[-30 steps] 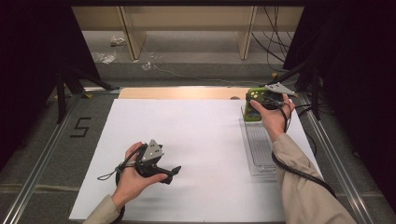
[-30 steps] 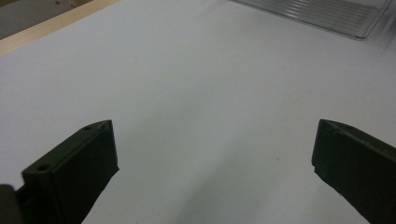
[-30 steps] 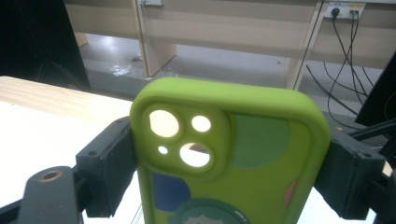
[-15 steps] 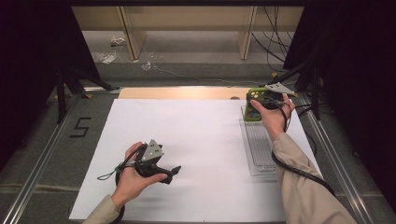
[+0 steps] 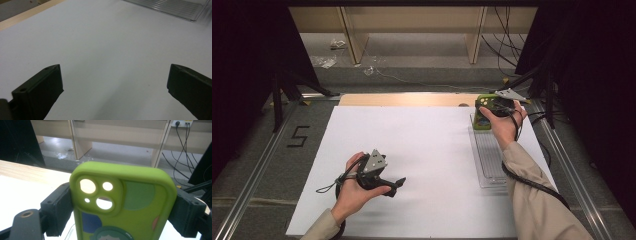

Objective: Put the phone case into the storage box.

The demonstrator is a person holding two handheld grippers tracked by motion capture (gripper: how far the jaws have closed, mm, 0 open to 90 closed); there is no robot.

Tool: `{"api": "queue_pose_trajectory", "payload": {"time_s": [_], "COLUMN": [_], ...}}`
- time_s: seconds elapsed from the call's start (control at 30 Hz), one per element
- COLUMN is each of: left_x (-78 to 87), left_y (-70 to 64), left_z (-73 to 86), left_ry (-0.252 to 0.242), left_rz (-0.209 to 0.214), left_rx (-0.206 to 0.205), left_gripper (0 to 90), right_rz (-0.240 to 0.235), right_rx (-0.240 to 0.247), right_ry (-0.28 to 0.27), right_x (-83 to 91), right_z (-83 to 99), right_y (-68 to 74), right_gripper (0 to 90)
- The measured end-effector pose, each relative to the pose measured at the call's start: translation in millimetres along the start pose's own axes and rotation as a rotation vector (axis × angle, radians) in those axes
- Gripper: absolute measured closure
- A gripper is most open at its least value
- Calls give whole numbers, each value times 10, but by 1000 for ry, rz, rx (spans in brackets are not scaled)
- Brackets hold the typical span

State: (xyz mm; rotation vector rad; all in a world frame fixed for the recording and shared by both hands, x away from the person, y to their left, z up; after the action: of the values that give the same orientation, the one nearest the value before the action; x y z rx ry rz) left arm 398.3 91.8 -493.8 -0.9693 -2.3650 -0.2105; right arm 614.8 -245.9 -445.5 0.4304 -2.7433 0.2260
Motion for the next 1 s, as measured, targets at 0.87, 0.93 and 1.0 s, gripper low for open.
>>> {"api": "queue_pose_trajectory", "payload": {"time_s": [0.87,0.93,1.0], "left_x": [-1,-1,-2], "left_y": [-1,-2,-1], "left_z": [3,2,2], "left_ry": [3,3,3], "left_rz": [2,2,2], "left_rx": [-3,-4,-3], "left_gripper": [0,0,0], "right_rz": [6,7,8], "right_rx": [-2,-5,-6], "right_ry": [10,12,12], "right_x": [-50,-55,-60], "right_z": [35,41,45], "right_y": [-7,-7,-11], "right_gripper": [173,173,173]}}
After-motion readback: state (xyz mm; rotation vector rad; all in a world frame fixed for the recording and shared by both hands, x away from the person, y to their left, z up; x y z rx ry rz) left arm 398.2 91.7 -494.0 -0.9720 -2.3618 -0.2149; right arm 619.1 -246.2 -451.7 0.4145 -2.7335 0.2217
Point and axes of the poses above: each handheld gripper's, and its own axes: x roughly backward along the jaws, z roughly out of its underside, y roughly to its left, the point moved 8 cm from there along -x, roughly forward along the jaws, and after that the axes turned 6 degrees about x, right-handed, at the moved point
